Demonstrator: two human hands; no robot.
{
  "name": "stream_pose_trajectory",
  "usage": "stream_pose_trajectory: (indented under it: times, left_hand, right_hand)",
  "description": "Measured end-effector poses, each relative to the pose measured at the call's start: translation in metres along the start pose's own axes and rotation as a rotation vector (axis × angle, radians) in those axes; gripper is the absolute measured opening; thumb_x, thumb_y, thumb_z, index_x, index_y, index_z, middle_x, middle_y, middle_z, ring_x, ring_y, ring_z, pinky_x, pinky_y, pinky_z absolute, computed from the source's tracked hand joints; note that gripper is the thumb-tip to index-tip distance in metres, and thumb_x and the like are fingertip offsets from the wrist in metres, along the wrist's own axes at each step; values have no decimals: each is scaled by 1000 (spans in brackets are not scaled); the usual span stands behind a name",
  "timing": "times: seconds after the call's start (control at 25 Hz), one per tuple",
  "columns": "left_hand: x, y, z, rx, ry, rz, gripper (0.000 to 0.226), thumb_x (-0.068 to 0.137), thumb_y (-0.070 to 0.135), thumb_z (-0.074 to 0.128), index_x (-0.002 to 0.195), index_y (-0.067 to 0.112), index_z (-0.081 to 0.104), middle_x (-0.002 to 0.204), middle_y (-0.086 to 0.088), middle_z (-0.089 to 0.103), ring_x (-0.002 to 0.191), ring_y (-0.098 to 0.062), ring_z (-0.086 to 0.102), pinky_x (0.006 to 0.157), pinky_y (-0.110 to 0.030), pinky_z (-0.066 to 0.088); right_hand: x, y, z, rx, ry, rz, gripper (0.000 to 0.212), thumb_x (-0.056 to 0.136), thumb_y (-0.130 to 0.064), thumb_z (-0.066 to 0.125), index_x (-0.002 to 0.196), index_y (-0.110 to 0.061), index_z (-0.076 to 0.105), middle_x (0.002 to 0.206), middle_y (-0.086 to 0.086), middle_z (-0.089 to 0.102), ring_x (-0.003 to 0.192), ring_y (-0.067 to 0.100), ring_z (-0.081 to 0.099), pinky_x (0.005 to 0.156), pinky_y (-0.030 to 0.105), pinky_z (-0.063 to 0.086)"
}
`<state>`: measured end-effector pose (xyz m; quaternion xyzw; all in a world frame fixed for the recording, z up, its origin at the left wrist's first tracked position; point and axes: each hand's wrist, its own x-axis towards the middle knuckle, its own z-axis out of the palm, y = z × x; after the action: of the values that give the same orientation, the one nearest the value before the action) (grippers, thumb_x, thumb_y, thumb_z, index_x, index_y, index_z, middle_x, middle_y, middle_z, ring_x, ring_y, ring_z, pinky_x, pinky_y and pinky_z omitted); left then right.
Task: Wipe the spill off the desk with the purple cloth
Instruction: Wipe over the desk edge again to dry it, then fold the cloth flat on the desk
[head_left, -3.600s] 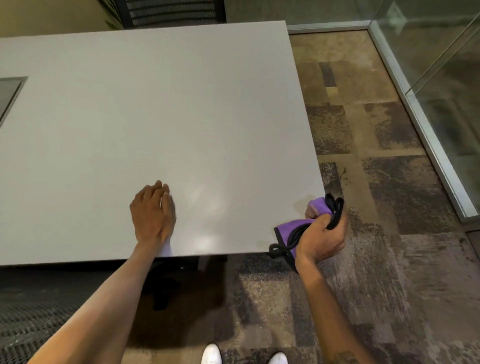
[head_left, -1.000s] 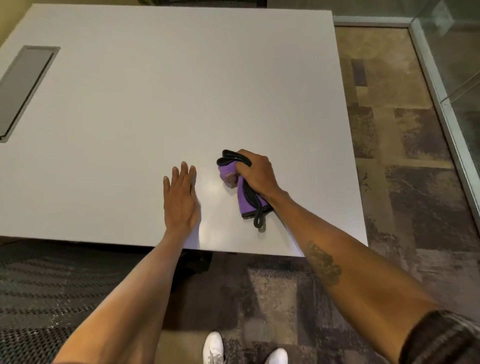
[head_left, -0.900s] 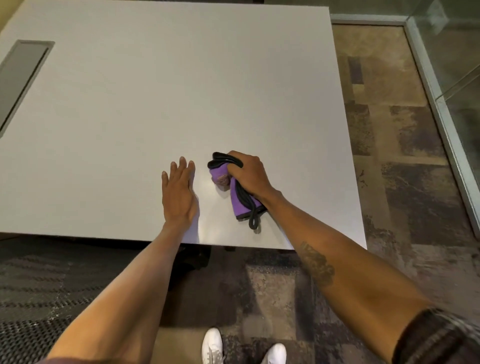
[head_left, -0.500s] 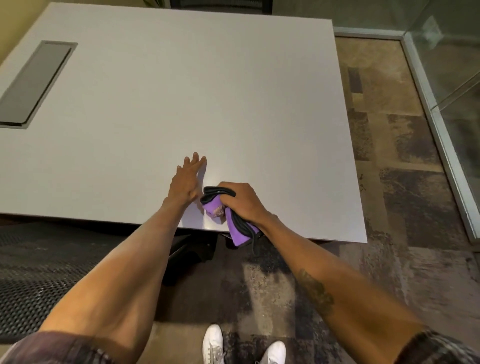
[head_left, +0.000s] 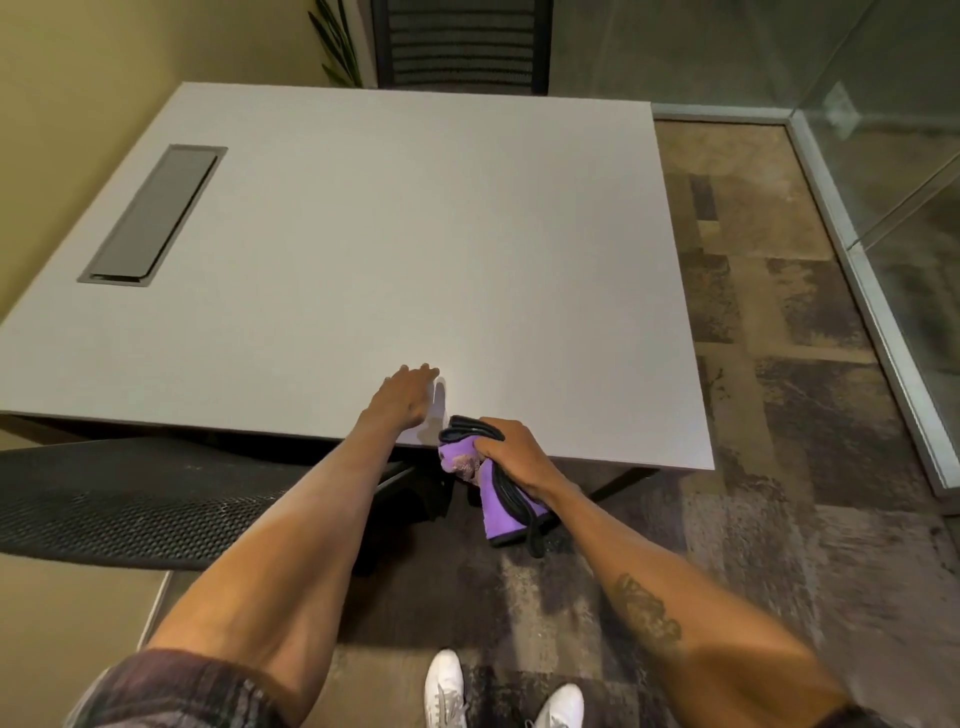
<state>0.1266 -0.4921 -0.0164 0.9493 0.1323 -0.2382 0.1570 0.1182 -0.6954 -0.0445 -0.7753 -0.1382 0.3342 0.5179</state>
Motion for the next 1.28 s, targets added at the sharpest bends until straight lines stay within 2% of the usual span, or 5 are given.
stream_pose_trajectory:
  times: [0.28, 0.4, 0.64, 0.88, 1.28]
  left_hand:
    - [-47, 27, -48, -104, 104, -23, 62, 100, -2, 32, 159, 15, 31, 164, -12, 31, 150, -36, 29, 122, -45, 26]
    - [-72, 49, -64, -147, 282, -15, 52, 104, 4, 33, 156, 10, 37, 159, -10, 41, 148, -32, 33, 118, -43, 28]
    - [-121, 112, -70, -437, 722, 74, 24, 106, 30, 44, 118, 20, 62, 118, 0, 65, 106, -25, 59, 96, -41, 44]
    - [-164, 158, -39, -355, 733, 141, 22, 101, 37, 50, 108, 22, 66, 106, 4, 69, 96, -20, 62, 87, -35, 46]
    - [-192, 177, -63, -131, 750, 73, 41, 93, 55, 57, 120, 23, 62, 115, 4, 64, 102, -23, 59, 85, -36, 43]
  right_hand:
    - [-35, -40, -29, -133, 90, 14, 24, 79, -18, 59, 61, -29, 48, 72, -3, 51, 60, 7, 51, 57, 14, 37]
    - [-50, -60, -38, -129, 225, 68, 7, 83, -16, 63, 84, -23, 64, 92, 0, 61, 80, 12, 62, 63, 14, 43]
    - [-68, -107, -61, -201, 491, 96, 20, 87, -15, 67, 106, -13, 73, 90, -2, 64, 82, 18, 60, 67, 20, 44]
    - [-87, -155, -89, -110, 674, 137, 4, 78, -13, 71, 81, -10, 72, 79, 7, 68, 82, 28, 66, 67, 28, 47]
    - [-118, -210, -98, 17, 683, 184, 12, 75, -12, 74, 85, -14, 68, 87, 7, 67, 82, 29, 62, 67, 30, 47]
